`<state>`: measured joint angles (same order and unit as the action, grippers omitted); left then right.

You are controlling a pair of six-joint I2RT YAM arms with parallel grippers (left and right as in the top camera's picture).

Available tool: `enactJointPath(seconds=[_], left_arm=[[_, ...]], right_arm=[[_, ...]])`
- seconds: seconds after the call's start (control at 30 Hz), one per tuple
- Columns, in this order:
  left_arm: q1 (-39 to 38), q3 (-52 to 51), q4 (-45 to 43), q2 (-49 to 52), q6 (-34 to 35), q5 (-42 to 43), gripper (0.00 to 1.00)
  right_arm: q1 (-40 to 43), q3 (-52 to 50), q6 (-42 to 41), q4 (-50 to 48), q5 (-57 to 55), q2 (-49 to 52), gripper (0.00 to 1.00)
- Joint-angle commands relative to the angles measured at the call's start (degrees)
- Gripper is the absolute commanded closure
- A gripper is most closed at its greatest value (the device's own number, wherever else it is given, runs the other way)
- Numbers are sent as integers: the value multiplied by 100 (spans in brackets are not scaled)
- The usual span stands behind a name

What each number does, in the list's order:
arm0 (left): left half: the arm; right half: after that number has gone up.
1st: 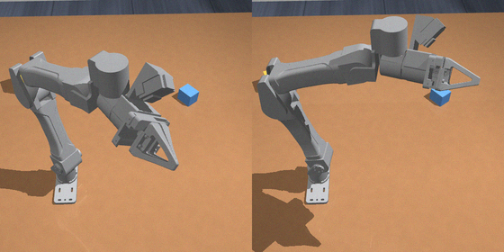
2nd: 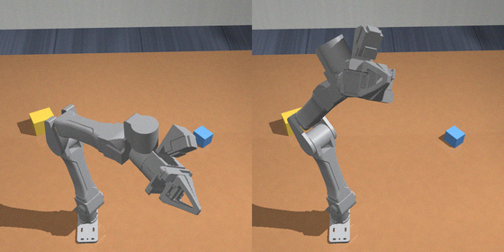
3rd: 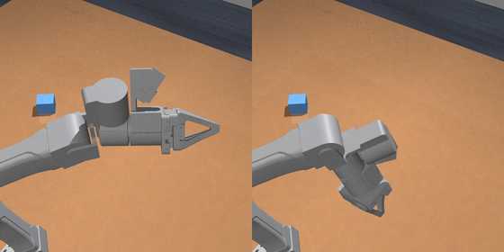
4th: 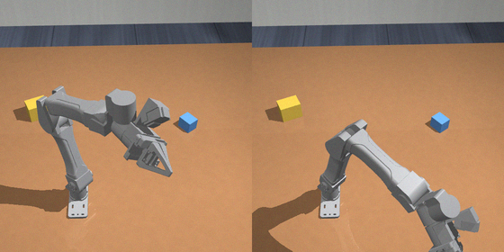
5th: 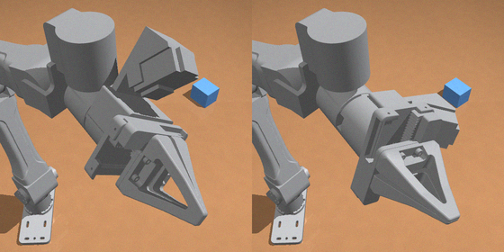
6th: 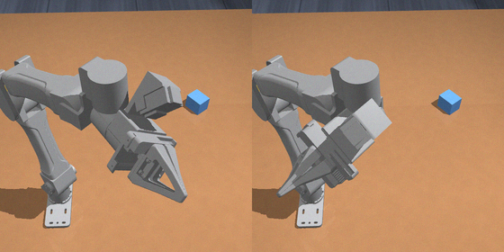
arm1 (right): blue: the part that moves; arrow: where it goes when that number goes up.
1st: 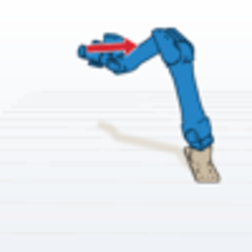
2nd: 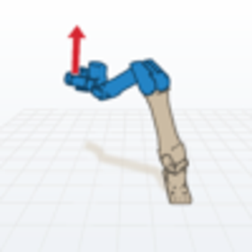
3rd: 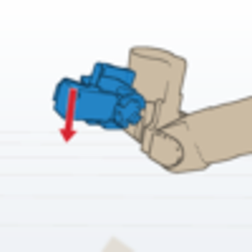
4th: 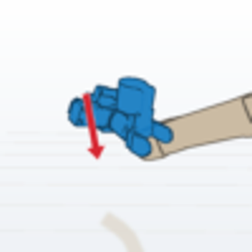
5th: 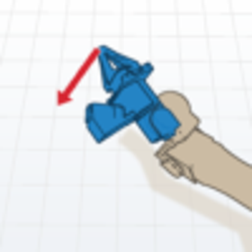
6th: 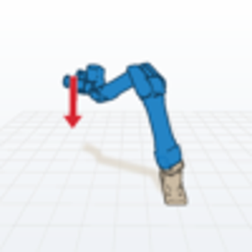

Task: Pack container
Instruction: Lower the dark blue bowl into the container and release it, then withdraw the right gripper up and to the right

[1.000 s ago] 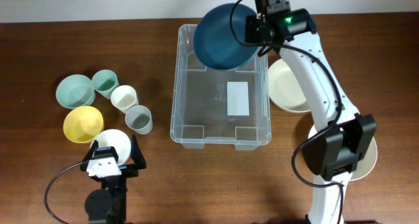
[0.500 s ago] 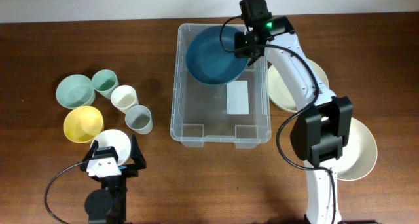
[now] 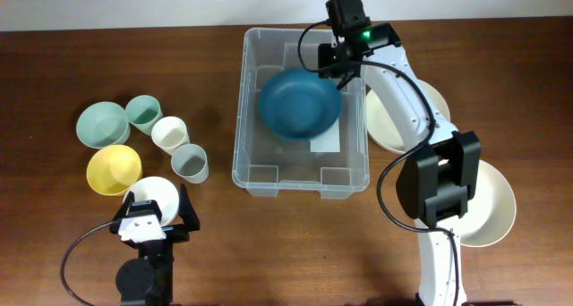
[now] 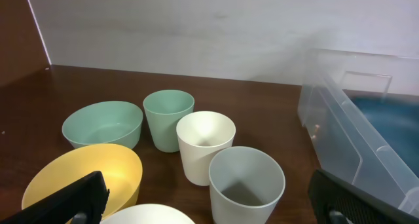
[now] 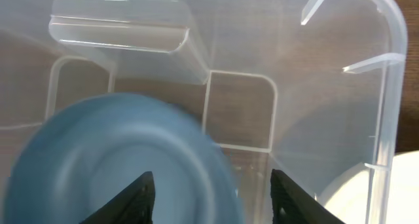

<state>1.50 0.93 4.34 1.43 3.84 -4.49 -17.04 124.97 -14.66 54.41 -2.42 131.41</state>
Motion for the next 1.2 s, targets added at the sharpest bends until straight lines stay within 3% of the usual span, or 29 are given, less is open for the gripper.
enactJointPath(seconds=[0.0, 0.2, 0.43, 0.63, 0.97, 1.17], left_arm=[[-22, -42, -13, -37, -111, 7, 0], [-22, -42, -13, -37, -109, 7, 0], [-22, -42, -13, -37, -109, 9, 0], [-22, -42, -13, -37, -109, 7, 1], [-22, -42, -13, -37, -109, 7, 0], [-22, -42, -13, -37, -109, 9, 0]], right_arm=[[11, 262, 92, 39, 72, -415, 47], [369, 391, 70, 468, 76, -1158, 45], [918, 391, 96, 1753, 221, -1580, 41], [1381, 291, 402, 2669, 44, -1578, 32], [2243, -348, 417, 2682, 48, -1576, 26], [2695, -1458, 538, 1773, 85, -1576, 26]])
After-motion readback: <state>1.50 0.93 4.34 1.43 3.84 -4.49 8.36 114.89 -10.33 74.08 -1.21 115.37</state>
